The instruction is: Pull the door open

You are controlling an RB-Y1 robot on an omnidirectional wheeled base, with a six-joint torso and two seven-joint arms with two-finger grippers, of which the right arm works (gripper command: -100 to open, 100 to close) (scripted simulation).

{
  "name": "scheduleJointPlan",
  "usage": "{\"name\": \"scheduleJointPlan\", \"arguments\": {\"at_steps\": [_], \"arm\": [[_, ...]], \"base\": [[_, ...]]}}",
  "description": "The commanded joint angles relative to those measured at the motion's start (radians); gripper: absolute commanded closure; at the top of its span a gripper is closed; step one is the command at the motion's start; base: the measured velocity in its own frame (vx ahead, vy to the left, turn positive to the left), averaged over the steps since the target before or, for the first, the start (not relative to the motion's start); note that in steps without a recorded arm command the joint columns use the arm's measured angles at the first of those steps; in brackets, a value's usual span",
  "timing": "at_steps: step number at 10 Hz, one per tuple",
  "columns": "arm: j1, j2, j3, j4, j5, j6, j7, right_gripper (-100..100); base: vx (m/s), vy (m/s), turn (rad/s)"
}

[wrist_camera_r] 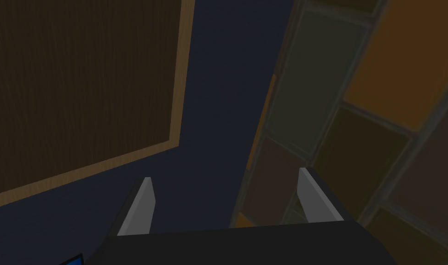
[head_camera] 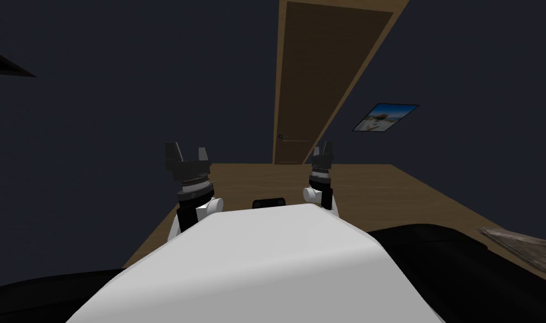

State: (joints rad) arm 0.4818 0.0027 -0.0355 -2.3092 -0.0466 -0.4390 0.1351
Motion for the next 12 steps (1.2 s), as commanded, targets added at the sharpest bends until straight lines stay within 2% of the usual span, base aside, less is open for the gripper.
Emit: {"name": "scheduleJointPlan", "arguments": {"at_steps": [1, 8, 12], "arm": [[-0.012, -0.007, -0.002, 0.028, -0.001, -0.004, -0.002, -100], [-0.084, -0.037, -0.012, 0.185, -0.005, -0.028, -0.012, -100], [-0.132, -0.054, -0.019, 0.292, -0.008, -0.044, -0.019, -100]], "base": [[0.04, -0.004, 0.01], [0.079, -0.002, 0.013], [0.081, -0.005, 0.015]]}}
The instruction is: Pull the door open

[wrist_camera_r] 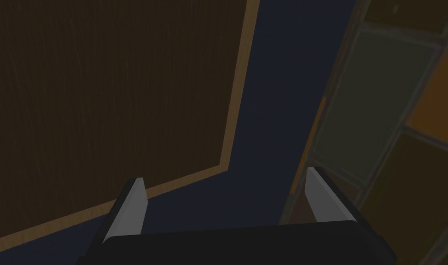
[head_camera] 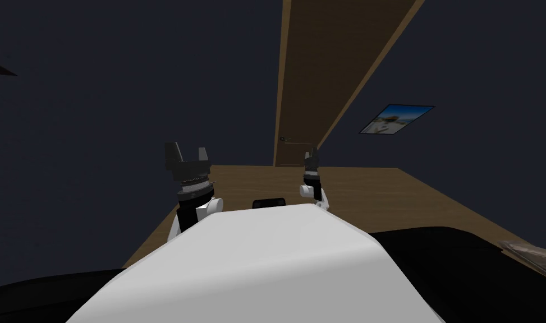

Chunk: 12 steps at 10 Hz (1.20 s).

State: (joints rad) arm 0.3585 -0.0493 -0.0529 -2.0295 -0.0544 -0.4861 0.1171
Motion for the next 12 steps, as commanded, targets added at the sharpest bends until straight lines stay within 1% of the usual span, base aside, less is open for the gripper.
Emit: {"name": "scheduleJointPlan", "arguments": {"at_steps": [1, 7, 8, 11, 12], "arm": [[-0.022, -0.007, -0.004, 0.043, -0.001, -0.001, -0.003, -100], [-0.111, -0.033, -0.016, 0.227, -0.007, -0.03, -0.016, -100], [-0.111, -0.033, -0.016, 0.238, -0.007, -0.03, -0.016, -100], [-0.159, -0.046, -0.023, 0.332, -0.01, -0.046, -0.023, -100], [-0.159, -0.046, -0.023, 0.344, -0.01, -0.046, -0.023, -100]], "base": [[0.095, 0.001, 0.015], [0.099, 0.0, 0.017], [0.054, -0.006, 0.009], [0.072, -0.009, 0.018], [0.059, -0.002, 0.008]]}}
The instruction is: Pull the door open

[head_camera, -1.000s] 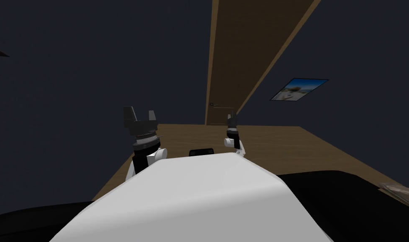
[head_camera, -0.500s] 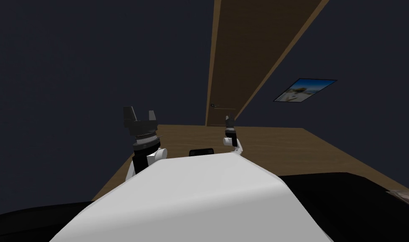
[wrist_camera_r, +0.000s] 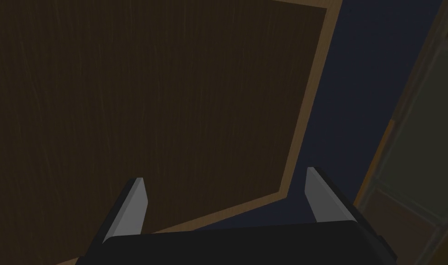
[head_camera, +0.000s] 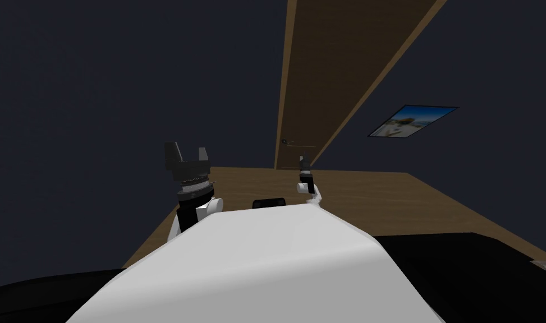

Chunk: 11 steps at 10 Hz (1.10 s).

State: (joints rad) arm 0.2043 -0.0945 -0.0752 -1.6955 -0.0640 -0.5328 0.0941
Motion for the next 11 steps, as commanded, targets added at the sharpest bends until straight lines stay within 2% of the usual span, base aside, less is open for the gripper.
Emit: {"name": "scheduleJointPlan", "arguments": {"at_steps": [1, 3, 4, 5, 6, 10, 11], "arm": [[-0.021, -0.005, -0.003, 0.047, -0.001, -0.005, -0.003, -100], [-0.055, -0.013, -0.008, 0.106, -0.003, -0.016, -0.008, -100], [-0.055, -0.013, -0.008, 0.12, -0.003, -0.016, -0.008, -100], [-0.072, -0.017, -0.01, 0.158, -0.004, -0.021, -0.01, -100], [-0.072, -0.017, -0.01, 0.158, -0.004, -0.021, -0.01, -100], [-0.14, -0.033, -0.02, 0.297, -0.009, -0.044, -0.02, -100], [-0.14, -0.033, -0.02, 0.309, -0.009, -0.044, -0.02, -100]], "base": [[0.055, -0.003, 0.008], [0.092, -0.003, 0.02], [0.067, -0.001, 0.012], [0.057, -0.011, 0.01], [0.043, -0.008, 0.008], [0.079, 0.003, 0.02], [0.068, -0.01, 0.005]]}}
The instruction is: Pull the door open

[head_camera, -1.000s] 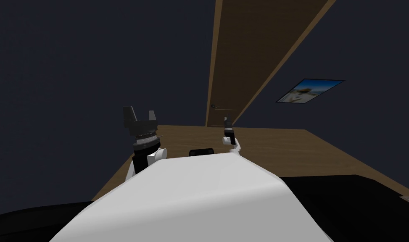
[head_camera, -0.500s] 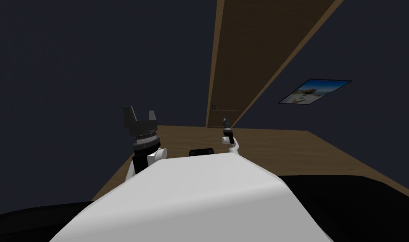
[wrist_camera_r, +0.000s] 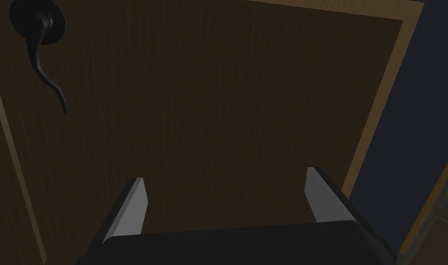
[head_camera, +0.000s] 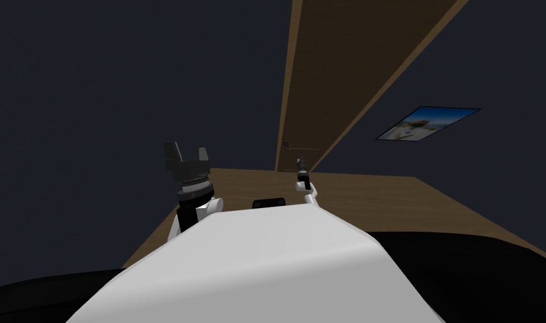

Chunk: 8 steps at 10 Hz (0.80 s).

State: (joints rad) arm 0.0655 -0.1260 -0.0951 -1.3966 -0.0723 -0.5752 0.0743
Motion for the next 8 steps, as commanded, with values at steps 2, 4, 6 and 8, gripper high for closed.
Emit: {"name": "scheduleJointPlan", "arguments": {"at_steps": [2, 4, 6, 8], "arm": [[-0.035, -0.008, -0.005, 0.079, -0.002, -0.013, -0.006, -100], [-0.053, -0.012, -0.008, 0.124, -0.003, -0.018, -0.008, -100], [-0.07, -0.016, -0.01, 0.161, -0.005, -0.024, -0.011, -100], [-0.103, -0.022, -0.015, 0.233, -0.007, -0.035, -0.015, -100]], "base": [[0.076, -0.011, 0.014], [0.075, -0.007, 0.017], [0.052, -0.009, 0.01], [0.065, -0.007, 0.017]]}}
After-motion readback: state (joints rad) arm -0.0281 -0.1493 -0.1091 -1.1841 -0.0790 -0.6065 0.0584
